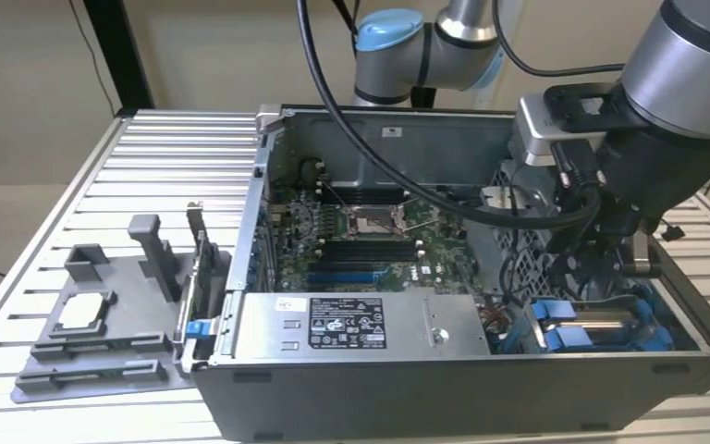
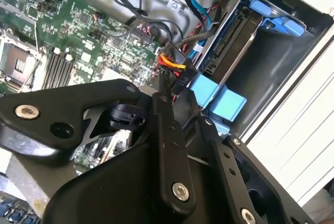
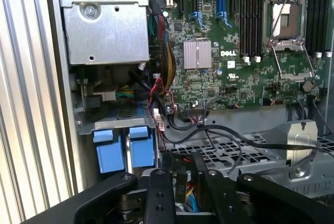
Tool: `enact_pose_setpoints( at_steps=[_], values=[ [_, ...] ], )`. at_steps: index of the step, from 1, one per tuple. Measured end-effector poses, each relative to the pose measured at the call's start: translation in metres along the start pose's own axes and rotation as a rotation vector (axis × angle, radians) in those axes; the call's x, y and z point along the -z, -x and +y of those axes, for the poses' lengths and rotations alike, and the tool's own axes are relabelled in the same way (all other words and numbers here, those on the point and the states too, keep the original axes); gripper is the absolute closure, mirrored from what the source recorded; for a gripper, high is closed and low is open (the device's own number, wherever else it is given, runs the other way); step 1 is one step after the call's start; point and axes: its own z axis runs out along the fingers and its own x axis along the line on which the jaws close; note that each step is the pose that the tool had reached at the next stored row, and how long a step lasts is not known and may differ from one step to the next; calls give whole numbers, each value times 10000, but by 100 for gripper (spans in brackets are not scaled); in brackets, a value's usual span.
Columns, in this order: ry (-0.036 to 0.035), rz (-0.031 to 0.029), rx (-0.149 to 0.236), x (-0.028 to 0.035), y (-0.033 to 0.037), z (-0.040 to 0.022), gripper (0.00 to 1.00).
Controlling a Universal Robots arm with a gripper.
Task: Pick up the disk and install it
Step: 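Insert the first disk wire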
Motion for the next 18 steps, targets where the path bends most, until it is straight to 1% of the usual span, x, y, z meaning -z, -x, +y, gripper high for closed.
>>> enact_pose_setpoints(
  at_steps=[13,18],
  values=[
    [0,0,0,32,5,5,0],
    [0,0,0,34,5,5,0]
  ],
)
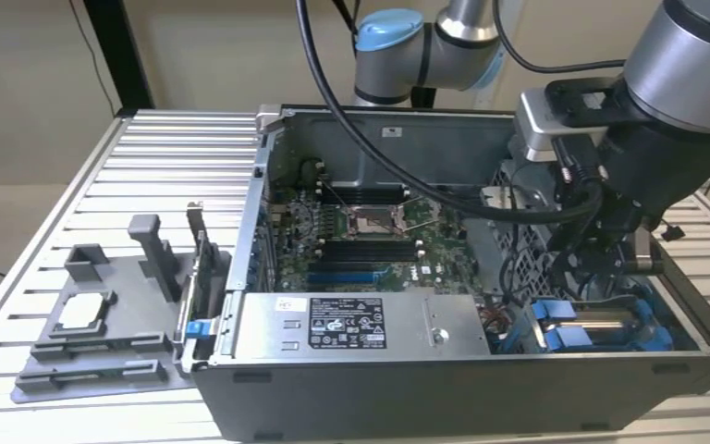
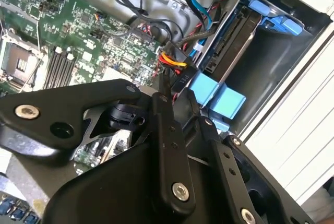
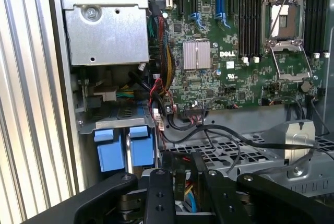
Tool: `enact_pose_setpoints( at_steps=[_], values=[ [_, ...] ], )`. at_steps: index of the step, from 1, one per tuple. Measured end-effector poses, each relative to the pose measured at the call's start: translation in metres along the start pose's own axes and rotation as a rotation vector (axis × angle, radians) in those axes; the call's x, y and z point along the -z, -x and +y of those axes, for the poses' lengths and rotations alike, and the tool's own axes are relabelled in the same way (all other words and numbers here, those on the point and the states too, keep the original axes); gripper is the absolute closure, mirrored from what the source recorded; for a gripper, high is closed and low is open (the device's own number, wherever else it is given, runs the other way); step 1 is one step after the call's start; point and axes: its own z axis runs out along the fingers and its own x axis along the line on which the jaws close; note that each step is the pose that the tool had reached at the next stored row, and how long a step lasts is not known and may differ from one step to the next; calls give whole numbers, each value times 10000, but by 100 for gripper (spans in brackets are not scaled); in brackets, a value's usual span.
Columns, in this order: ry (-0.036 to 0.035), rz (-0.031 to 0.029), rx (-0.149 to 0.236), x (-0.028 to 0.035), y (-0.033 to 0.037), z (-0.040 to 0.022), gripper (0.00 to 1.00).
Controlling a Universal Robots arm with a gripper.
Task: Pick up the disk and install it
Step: 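Insert the first disk wire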
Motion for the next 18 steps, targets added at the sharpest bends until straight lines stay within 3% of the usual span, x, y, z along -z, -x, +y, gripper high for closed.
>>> enact_pose_setpoints(
  at_steps=[1,18],
  values=[
    [0,0,0,0,0,0,100],
    [5,8,0,2,0,0,100]
  ],
)
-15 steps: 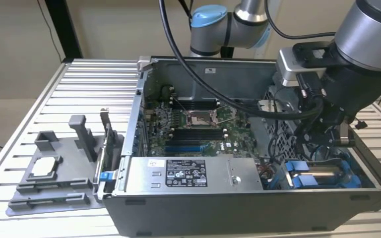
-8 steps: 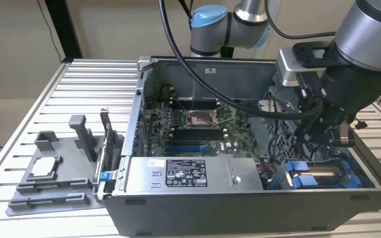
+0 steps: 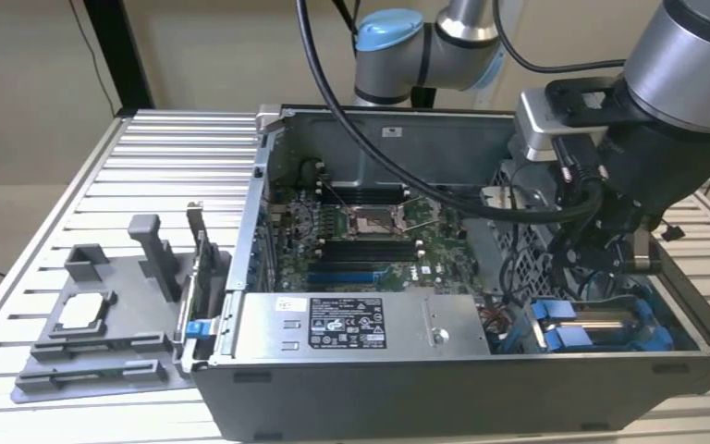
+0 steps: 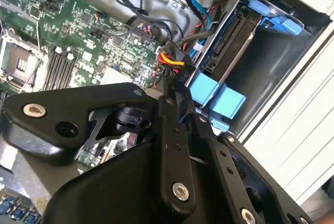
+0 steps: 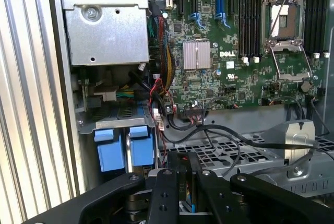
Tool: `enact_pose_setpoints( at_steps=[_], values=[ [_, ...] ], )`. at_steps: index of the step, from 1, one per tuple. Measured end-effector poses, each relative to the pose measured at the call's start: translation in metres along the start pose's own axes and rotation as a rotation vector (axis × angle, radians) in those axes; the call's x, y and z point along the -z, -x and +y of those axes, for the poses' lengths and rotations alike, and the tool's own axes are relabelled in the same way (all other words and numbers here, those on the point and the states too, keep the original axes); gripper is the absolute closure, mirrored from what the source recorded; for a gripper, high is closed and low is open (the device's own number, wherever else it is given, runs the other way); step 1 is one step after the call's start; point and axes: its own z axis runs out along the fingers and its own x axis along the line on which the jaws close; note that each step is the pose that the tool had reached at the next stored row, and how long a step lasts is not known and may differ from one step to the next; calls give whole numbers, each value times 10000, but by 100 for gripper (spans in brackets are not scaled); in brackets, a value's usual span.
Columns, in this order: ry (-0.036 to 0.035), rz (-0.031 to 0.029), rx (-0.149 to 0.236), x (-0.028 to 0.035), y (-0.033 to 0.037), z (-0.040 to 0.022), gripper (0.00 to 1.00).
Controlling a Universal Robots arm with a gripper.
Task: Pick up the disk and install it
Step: 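Insert the first disk wire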
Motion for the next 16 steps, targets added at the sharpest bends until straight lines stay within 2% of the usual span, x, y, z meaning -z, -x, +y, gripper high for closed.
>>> enact_pose_setpoints(
  at_steps=[1,3,6,7,10,11,12,14,16],
  values=[
    [24,50,-19,0,1,0,100],
    [56,188,-106,1,-1,0,100],
    [17,481,-204,1,-3,-2,100],
    [-1,622,-221,1,-4,-1,100],
    [-58,1151,-225,0,-3,-13,100],
    [-76,1306,-230,-2,-2,-22,100],
    [-88,1415,-232,-6,1,-36,100],
    [-106,1571,-231,-20,14,-70,100],
    [-118,1682,-231,-39,33,-111,100]
  ],
)
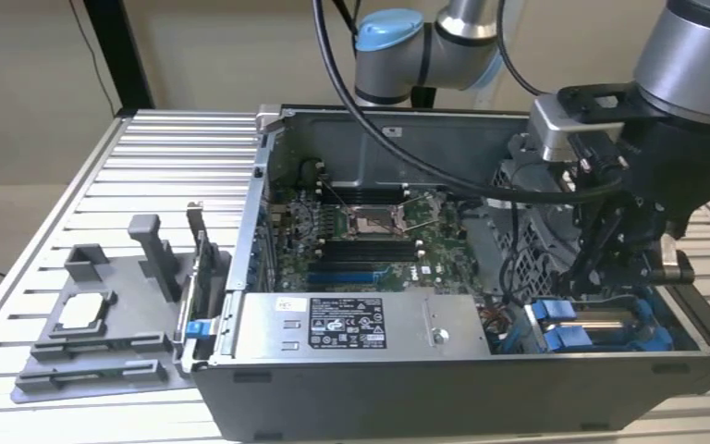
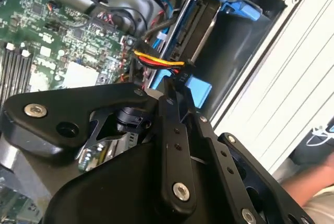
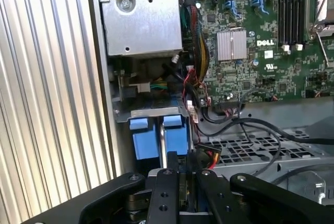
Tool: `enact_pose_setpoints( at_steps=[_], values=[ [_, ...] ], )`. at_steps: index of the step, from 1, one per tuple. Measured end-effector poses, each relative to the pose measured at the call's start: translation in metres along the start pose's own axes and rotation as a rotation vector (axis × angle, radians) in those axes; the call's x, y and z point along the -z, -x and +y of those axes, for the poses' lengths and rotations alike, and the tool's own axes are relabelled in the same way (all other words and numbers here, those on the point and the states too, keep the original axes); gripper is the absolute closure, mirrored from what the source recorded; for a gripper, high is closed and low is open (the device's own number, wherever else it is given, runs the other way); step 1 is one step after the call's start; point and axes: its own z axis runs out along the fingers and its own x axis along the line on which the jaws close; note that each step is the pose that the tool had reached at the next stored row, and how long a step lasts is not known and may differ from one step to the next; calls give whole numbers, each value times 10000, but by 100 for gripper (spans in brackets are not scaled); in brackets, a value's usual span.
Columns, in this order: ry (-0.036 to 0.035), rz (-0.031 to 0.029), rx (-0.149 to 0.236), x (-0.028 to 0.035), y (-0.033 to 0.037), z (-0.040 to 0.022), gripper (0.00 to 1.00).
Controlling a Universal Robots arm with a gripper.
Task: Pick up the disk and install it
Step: 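Insert the first disk wire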
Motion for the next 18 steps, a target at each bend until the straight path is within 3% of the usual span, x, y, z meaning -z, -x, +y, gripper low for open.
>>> enact_pose_setpoints(
  at_steps=[6,12,14,18],
  values=[
    [-30,238,6,-59,100,-117,100],
    [-85,681,12,-98,155,-240,100],
    [-116,928,31,-106,184,-264,100],
    [-205,1630,89,-115,263,-285,100]
  ],
)
